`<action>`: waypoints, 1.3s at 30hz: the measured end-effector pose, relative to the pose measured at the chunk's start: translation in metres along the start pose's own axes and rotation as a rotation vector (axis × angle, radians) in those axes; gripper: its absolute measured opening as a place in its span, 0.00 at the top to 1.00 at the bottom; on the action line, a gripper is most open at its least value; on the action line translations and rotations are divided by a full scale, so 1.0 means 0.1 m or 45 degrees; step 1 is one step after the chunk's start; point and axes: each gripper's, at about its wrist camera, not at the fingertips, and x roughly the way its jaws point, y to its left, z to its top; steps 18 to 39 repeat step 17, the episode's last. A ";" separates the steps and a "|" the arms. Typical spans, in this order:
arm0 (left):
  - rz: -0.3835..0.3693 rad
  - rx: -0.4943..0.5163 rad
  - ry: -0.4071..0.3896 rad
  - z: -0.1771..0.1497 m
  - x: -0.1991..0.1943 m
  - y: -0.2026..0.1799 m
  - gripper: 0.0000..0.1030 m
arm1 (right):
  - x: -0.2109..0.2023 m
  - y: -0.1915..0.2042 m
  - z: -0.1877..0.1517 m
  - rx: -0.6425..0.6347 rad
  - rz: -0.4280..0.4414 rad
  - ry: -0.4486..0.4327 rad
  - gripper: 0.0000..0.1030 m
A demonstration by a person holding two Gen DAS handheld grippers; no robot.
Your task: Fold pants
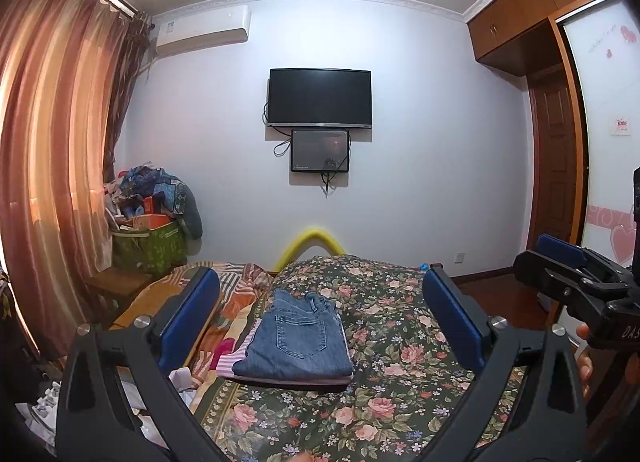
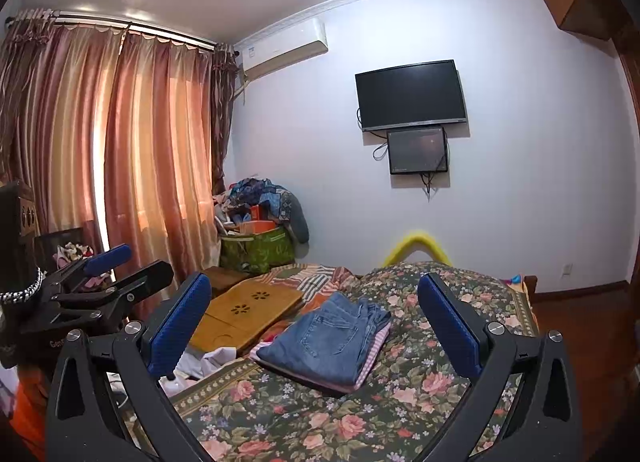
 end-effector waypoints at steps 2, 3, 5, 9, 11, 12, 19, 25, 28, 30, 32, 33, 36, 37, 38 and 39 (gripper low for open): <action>-0.003 -0.002 0.001 -0.01 0.00 0.00 0.00 | 0.00 0.00 -0.01 0.003 0.000 0.002 0.00; -0.005 -0.003 0.002 -0.01 0.01 0.00 0.00 | 0.00 0.00 -0.01 0.004 -0.001 0.003 0.00; -0.009 -0.003 0.002 -0.01 0.01 -0.01 0.00 | 0.01 0.00 -0.01 0.006 0.000 0.006 0.00; -0.015 -0.001 0.003 -0.02 0.01 -0.01 0.00 | 0.02 0.00 -0.01 0.008 0.000 0.012 0.00; -0.031 -0.001 0.007 -0.02 0.01 -0.01 0.00 | 0.02 0.00 -0.02 0.011 0.000 0.014 0.00; -0.037 0.000 0.008 -0.02 0.02 -0.02 0.00 | 0.03 0.00 -0.02 0.011 -0.001 0.016 0.00; -0.042 0.005 0.014 -0.03 0.02 -0.02 0.00 | 0.03 -0.01 -0.01 0.014 -0.004 0.020 0.00; -0.042 0.005 0.014 -0.03 0.02 -0.02 0.00 | 0.03 -0.01 -0.01 0.014 -0.004 0.020 0.00; -0.042 0.005 0.014 -0.03 0.02 -0.02 0.00 | 0.03 -0.01 -0.01 0.014 -0.004 0.020 0.00; -0.042 0.005 0.014 -0.03 0.02 -0.02 0.00 | 0.03 -0.01 -0.01 0.014 -0.004 0.020 0.00; -0.042 0.005 0.014 -0.03 0.02 -0.02 0.00 | 0.03 -0.01 -0.01 0.014 -0.004 0.020 0.00; -0.042 0.005 0.014 -0.03 0.02 -0.02 0.00 | 0.03 -0.01 -0.01 0.014 -0.004 0.020 0.00; -0.042 0.005 0.014 -0.03 0.02 -0.02 0.00 | 0.03 -0.01 -0.01 0.014 -0.004 0.020 0.00; -0.042 0.005 0.014 -0.03 0.02 -0.02 0.00 | 0.03 -0.01 -0.01 0.014 -0.004 0.020 0.00; -0.042 0.005 0.014 -0.03 0.02 -0.02 0.00 | 0.03 -0.01 -0.01 0.014 -0.004 0.020 0.00; -0.042 0.005 0.014 -0.03 0.02 -0.02 0.00 | 0.03 -0.01 -0.01 0.014 -0.004 0.020 0.00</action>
